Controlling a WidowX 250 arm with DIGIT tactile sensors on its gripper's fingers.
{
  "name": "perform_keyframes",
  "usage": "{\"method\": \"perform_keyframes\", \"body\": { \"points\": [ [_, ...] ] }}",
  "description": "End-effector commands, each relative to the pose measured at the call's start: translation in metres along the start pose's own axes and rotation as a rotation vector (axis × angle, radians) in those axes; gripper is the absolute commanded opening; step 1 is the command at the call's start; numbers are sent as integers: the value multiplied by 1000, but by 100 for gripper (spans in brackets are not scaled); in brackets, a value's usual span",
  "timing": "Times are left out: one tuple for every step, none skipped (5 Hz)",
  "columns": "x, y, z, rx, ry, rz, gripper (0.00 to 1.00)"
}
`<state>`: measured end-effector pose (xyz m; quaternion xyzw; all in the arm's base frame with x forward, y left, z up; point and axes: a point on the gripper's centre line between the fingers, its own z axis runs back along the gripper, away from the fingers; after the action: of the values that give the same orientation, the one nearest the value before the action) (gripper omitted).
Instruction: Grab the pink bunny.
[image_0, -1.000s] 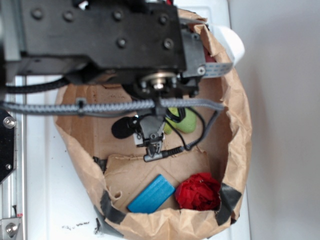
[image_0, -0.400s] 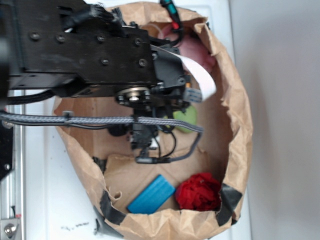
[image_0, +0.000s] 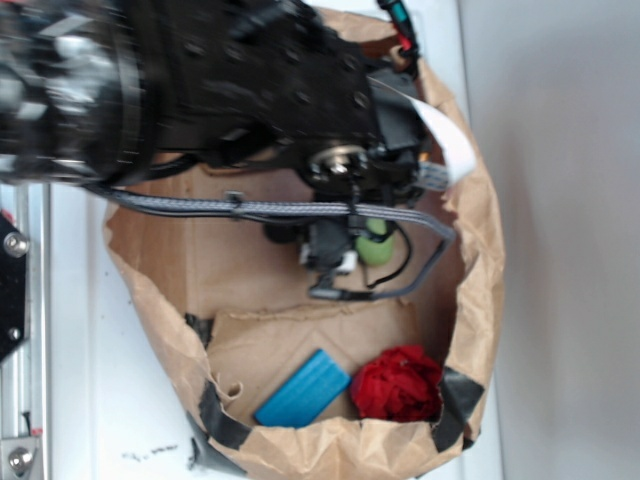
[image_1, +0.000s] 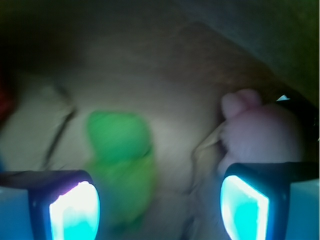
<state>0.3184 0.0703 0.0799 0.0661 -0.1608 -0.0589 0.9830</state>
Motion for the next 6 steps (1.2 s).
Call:
{"method": "perform_keyframes", "body": {
  "points": [
    [21,35,17,69,15,-14,100],
    [21,35,17,69,15,-14,100],
    [21,35,17,69,15,-14,100],
    [21,35,17,69,15,-14,100],
    [21,35,17,69,15,-14,100],
    [15,58,17,38,-15,-45,100]
  ]
}}
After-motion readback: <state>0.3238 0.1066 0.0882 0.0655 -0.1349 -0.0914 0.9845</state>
